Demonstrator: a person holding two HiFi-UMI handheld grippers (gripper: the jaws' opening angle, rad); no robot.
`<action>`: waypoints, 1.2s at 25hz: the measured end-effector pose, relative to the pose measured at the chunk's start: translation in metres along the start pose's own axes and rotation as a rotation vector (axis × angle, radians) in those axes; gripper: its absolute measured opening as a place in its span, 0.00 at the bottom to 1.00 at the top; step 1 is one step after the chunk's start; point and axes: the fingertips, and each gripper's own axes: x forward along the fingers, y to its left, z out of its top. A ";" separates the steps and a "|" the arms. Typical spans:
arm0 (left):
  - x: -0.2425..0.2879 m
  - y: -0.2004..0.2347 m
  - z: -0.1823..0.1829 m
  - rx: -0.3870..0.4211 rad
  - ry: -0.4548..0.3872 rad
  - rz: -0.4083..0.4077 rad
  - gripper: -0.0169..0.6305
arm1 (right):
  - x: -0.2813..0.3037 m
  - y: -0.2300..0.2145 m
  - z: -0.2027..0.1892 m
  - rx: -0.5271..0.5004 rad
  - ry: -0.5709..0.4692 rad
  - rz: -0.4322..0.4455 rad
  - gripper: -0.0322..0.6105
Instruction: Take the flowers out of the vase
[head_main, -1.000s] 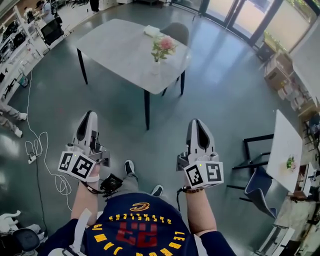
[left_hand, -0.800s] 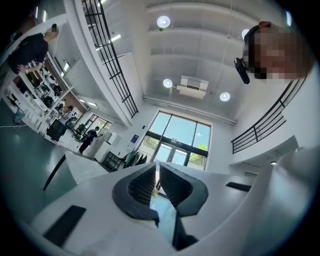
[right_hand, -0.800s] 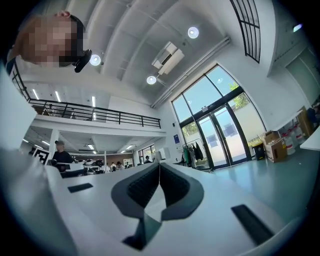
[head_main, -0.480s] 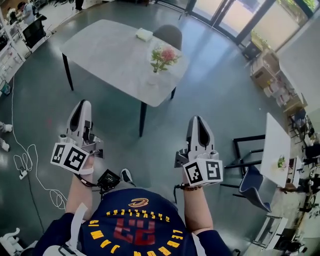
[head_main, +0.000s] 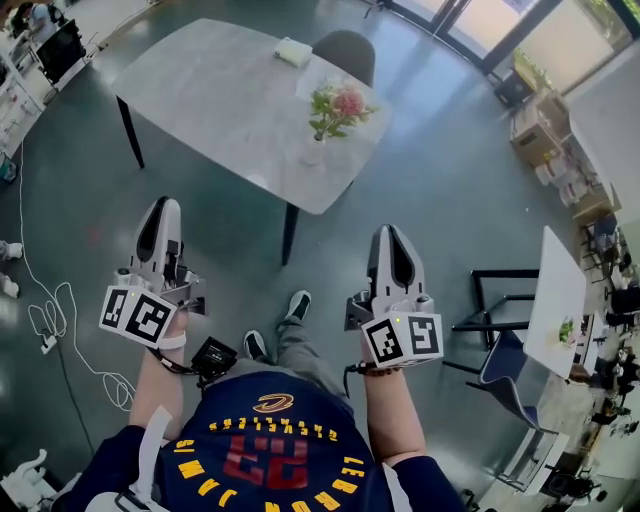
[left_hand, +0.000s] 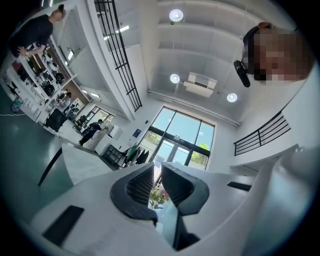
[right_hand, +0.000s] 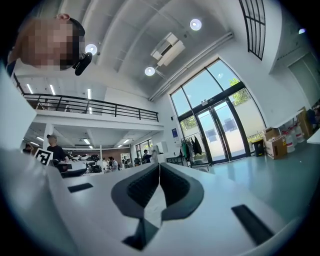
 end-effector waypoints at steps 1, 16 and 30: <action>0.007 0.000 -0.003 0.008 0.003 0.002 0.07 | 0.008 -0.006 -0.004 0.010 -0.001 0.004 0.06; 0.161 -0.014 -0.038 0.084 0.057 0.009 0.11 | 0.151 -0.099 -0.006 0.114 -0.005 0.085 0.06; 0.244 0.001 -0.076 0.086 0.128 -0.014 0.14 | 0.233 -0.137 -0.030 0.203 0.066 0.102 0.16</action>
